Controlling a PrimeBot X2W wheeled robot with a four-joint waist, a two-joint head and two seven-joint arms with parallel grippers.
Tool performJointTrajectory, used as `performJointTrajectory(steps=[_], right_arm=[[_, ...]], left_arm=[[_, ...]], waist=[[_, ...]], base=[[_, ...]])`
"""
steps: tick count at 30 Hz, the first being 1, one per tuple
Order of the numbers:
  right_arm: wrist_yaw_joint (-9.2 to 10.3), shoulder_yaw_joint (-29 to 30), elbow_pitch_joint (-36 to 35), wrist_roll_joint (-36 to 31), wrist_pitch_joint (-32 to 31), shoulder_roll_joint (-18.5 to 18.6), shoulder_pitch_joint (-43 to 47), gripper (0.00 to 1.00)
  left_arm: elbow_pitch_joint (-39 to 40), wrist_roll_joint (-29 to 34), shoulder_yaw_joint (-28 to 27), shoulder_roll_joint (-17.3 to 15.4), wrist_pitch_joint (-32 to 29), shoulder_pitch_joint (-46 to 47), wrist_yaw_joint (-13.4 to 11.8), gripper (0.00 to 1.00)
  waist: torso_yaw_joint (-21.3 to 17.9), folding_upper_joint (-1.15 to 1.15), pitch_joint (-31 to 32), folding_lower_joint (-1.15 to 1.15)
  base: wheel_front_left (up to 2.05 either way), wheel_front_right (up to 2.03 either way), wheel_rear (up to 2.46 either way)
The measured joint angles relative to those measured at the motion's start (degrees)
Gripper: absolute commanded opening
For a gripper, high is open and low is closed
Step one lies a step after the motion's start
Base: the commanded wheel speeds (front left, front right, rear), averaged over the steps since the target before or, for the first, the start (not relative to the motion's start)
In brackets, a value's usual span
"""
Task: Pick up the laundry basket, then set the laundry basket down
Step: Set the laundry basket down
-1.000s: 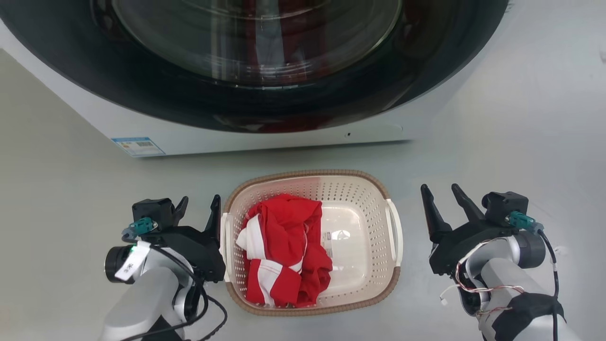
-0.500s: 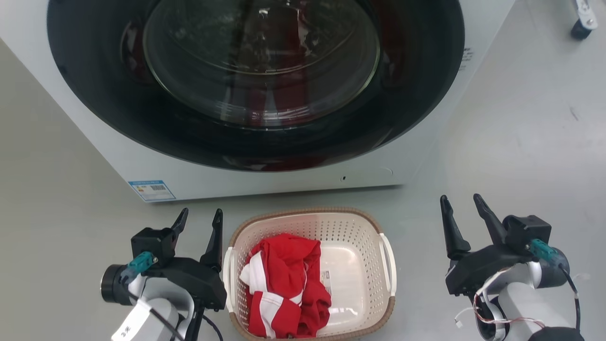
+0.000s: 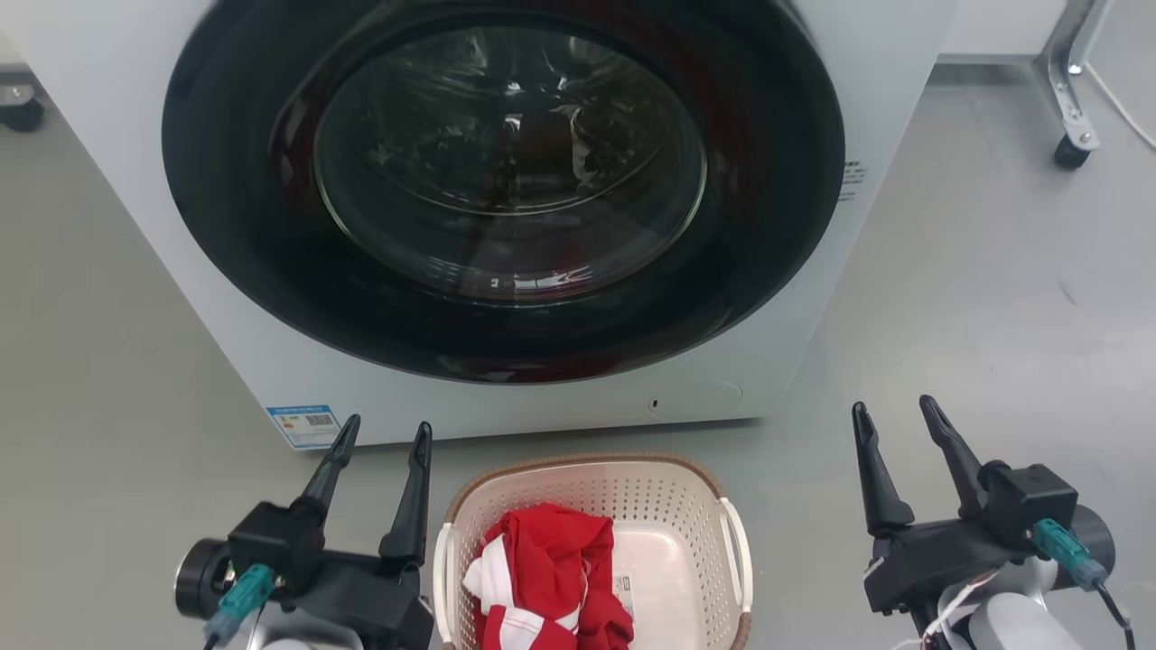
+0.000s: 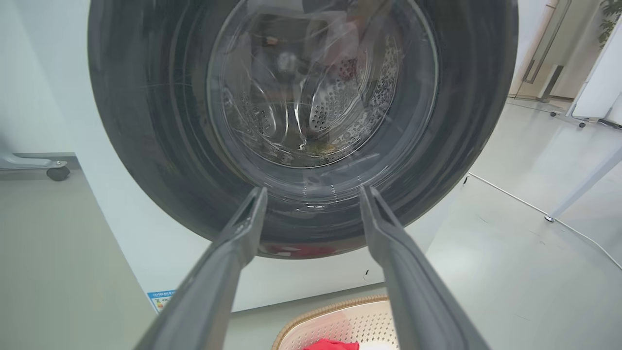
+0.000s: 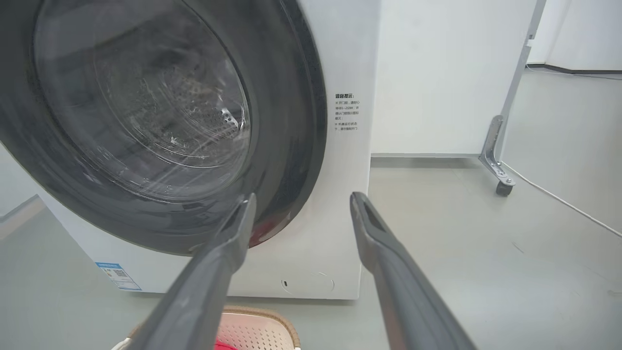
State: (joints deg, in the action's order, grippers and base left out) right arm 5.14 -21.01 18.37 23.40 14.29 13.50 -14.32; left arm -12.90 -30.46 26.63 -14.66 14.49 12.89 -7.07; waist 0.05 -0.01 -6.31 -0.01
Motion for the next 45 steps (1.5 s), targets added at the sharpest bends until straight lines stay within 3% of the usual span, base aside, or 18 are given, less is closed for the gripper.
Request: performJointTrajectory(steps=[16,45], right_arm=[[1.51,3.49,-10.29,-3.11,0.01,0.68,10.61,1.0],[2.01,7.66,-14.55,-8.14,-0.02,-1.3,16.06,1.0]], left_arm=[[9.28,6.48,-8.02,1.45,0.0,-12.26,-0.05,1.0],[11.41,10.61,-12.68,5.56,-5.25,-17.19,-0.05,1.0]], waist=[[-0.29,0.0,3.76,0.0],[-0.52,0.01,4.12,0.01]], base=[[0.0,0.0,0.0],[0.0,0.0,0.0]])
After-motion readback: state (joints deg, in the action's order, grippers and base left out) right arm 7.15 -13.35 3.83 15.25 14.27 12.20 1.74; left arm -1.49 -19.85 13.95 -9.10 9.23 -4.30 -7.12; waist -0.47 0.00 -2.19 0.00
